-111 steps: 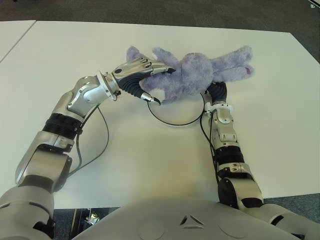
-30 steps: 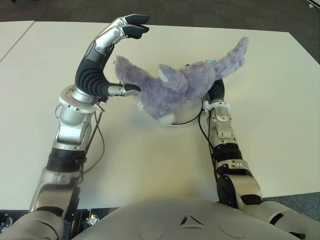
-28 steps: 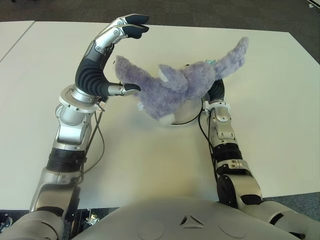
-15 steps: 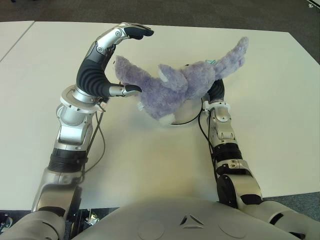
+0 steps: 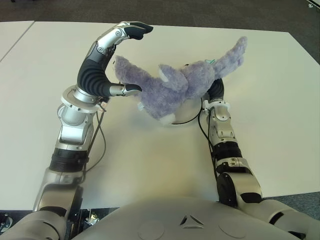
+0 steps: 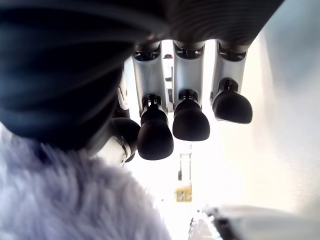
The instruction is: Put the doll into the plate.
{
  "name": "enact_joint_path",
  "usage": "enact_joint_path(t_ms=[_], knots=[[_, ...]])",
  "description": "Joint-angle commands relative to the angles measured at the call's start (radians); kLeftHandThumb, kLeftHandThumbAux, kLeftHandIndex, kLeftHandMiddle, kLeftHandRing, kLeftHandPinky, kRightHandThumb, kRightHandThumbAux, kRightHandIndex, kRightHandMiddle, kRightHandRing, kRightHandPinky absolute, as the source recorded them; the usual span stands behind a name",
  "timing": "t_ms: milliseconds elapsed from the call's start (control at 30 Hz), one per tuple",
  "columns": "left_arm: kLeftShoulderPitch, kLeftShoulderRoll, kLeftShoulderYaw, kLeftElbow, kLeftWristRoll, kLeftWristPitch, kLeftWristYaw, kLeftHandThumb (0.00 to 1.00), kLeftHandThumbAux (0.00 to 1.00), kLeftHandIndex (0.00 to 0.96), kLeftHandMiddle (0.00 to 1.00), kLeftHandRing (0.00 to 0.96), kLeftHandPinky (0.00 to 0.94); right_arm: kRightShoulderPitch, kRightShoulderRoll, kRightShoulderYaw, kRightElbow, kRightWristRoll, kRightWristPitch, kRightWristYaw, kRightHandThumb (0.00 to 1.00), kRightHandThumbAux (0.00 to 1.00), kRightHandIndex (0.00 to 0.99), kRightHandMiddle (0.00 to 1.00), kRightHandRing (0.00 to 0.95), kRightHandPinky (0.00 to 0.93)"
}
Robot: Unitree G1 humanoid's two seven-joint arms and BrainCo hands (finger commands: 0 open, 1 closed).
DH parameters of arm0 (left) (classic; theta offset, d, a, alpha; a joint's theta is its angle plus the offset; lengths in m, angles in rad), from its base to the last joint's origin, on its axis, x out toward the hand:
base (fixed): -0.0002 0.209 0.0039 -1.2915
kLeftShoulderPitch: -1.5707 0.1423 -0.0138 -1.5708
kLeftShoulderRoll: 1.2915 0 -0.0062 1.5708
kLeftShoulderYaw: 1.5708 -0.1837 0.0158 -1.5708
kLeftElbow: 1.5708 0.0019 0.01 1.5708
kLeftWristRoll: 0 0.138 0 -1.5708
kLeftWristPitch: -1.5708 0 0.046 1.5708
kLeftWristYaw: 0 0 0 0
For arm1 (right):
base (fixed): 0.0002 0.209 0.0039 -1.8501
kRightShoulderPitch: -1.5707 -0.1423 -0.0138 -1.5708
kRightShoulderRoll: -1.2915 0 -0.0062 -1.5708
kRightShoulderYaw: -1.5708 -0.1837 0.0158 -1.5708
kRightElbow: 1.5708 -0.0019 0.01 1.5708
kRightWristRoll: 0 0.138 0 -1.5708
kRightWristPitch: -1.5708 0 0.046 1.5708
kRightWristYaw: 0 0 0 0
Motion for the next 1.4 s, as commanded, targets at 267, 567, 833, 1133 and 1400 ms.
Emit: enact_joint_path(t_ms=[267,567,833,1133,1400], knots=[[-0.311,-0.030,0.210,0.587,-0.109,0.298,0.192,0.090,0.552,0.116,0.128,0.116,0.135,0.084,0.016,0.003,0.081,-0.004,0.038,-0.003,0.705,0.721,0.441,0.813,0.813,0.816],[-0.422,-0.071,0.250,0.744,-0.134,0.284,0.194,0.097,0.561,0.060,0.080,0.084,0.130,0.099,0.017,0.005,0.063,-0.001,0.040,-0.003,0.704,0.722,0.440,0.820,0.823,0.823],[-0.461,-0.091,0.296,0.857,-0.124,0.227,0.233,0.131,0.556,0.074,0.114,0.132,0.193,0.105,0.014,0.005,0.065,0.001,0.031,0.004,0.703,0.722,0.440,0.812,0.818,0.813],[-0.489,-0.099,0.312,0.936,-0.050,0.184,0.342,0.106,0.555,0.276,0.314,0.341,0.405,0.108,0.013,0.004,0.064,0.003,0.037,0.009,0.703,0.723,0.440,0.811,0.817,0.816],[-0.493,-0.116,0.322,0.953,-0.004,0.198,0.468,0.092,0.633,0.493,0.478,0.488,0.525,0.109,0.013,0.001,0.068,0.006,0.033,0.011,0.703,0.722,0.440,0.813,0.819,0.816]])
